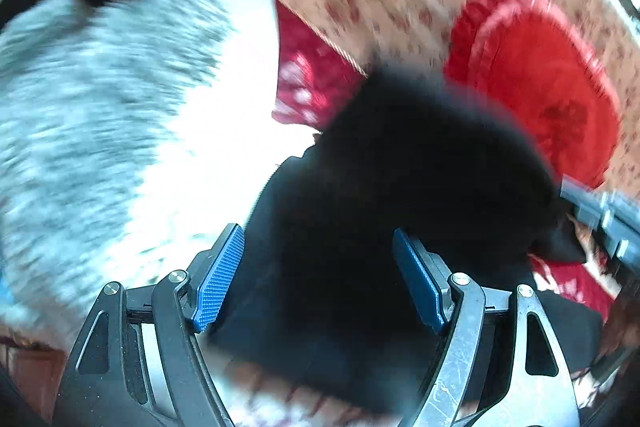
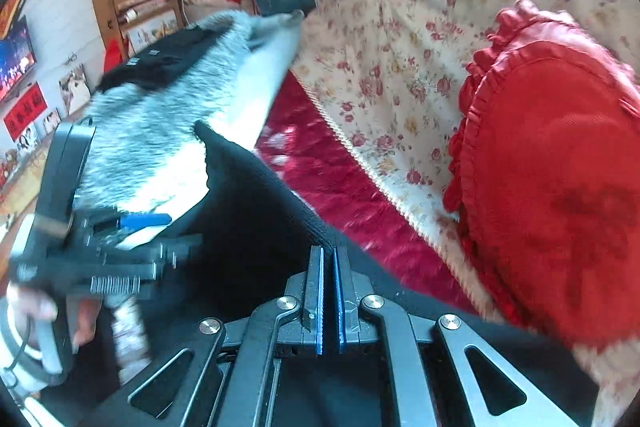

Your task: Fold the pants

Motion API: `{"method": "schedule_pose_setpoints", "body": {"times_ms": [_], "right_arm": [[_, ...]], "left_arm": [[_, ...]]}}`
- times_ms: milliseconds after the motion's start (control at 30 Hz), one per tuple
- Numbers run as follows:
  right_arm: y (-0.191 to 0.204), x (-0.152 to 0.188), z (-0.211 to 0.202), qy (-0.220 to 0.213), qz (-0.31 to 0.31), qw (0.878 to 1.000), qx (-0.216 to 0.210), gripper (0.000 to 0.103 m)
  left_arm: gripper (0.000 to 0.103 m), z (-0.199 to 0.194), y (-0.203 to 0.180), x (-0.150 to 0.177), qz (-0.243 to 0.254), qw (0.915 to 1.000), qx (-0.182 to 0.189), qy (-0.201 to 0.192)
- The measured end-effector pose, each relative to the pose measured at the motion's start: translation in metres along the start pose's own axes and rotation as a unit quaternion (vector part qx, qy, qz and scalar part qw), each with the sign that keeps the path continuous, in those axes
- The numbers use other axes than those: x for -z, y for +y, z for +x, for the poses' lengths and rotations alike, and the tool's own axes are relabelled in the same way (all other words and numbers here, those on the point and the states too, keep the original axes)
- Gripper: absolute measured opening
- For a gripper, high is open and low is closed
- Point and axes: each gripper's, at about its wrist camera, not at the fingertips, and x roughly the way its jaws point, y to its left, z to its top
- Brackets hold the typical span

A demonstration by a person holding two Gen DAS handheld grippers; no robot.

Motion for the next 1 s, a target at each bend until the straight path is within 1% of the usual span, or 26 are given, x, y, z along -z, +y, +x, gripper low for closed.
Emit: {"method": "schedule_pose_setpoints", "body": {"times_ms": [100, 167, 233, 300, 333, 400, 433, 467, 533, 633, 667, 700, 767, 833, 867, 933, 1000], "right_arm": [[0.028, 0.030, -0.019, -0.005, 0.004, 1.000, -0.012, 0.004], [0.047, 0.052, -0.020, -0.005, 0.025, 0.999, -0.028, 0.004], [0.060, 0.067, -0.010, 0.002, 0.044, 0.998, -0.044, 0.004], [0.074, 0.082, 0.010, 0.018, 0.076, 0.995, -0.070, 0.004], [0.082, 0.087, 0.022, 0.031, 0.071, 0.995, -0.070, 0.004], [0.102, 0.096, 0.038, 0.050, 0.052, 0.995, -0.063, 0.004], [0.107, 0.098, 0.041, 0.051, 0.055, 0.994, -0.076, 0.004], [0.110, 0.098, 0.043, 0.053, 0.055, 0.994, -0.080, 0.004], [0.115, 0.095, 0.039, 0.051, 0.037, 0.996, -0.059, 0.005], [0.109, 0.097, 0.017, 0.040, 0.033, 0.997, -0.051, 0.009], [0.102, 0.099, 0.008, 0.032, 0.042, 0.998, -0.045, 0.016], [0.091, 0.103, -0.002, 0.026, 0.058, 0.997, -0.038, 0.026], [0.079, 0.107, -0.008, 0.033, 0.075, 0.996, -0.038, 0.034], [0.075, 0.111, -0.011, 0.036, 0.070, 0.997, -0.021, 0.035], [0.078, 0.113, -0.011, 0.035, 0.053, 0.998, -0.005, 0.035], [0.087, 0.113, -0.010, 0.031, 0.026, 0.999, 0.004, 0.035], [0.101, 0.111, -0.004, 0.023, -0.015, 1.000, 0.014, 0.035]], "left_arm": [[0.078, -0.040, 0.028, 0.018, -0.022, 0.9993, -0.007, -0.030], [0.078, -0.054, 0.043, 0.024, -0.041, 0.9983, -0.015, -0.039], [0.078, -0.057, 0.054, 0.026, -0.059, 0.9975, -0.010, -0.037], [0.078, -0.058, 0.054, 0.027, -0.062, 0.9974, -0.008, -0.036], [0.078, -0.057, 0.050, 0.028, -0.055, 0.9978, -0.014, -0.035], [0.078, -0.056, 0.041, 0.031, -0.042, 0.9985, -0.015, -0.031], [0.078, -0.052, 0.034, 0.033, -0.035, 0.9990, -0.014, -0.025], [0.078, -0.048, 0.029, 0.036, -0.028, 0.9994, -0.011, -0.017], [0.078, -0.041, 0.018, 0.038, -0.018, 0.9998, -0.006, -0.008], [0.078, -0.031, 0.007, 0.042, -0.007, 0.9999, -0.007, 0.007], [0.078, -0.028, 0.008, 0.043, -0.011, 0.9999, -0.008, 0.010], [0.078, -0.027, 0.010, 0.045, -0.018, 0.9997, -0.007, 0.012], [0.078, -0.026, 0.020, 0.047, -0.045, 0.9988, 0.000, 0.020], [0.078, -0.026, 0.033, 0.049, -0.077, 0.9968, -0.005, 0.021], [0.078, -0.026, 0.038, 0.050, -0.089, 0.9958, -0.010, 0.019], [0.078, -0.023, 0.048, 0.050, -0.113, 0.9932, -0.012, 0.025], [0.078, -0.017, 0.052, 0.050, -0.130, 0.9909, -0.002, 0.036]]}}
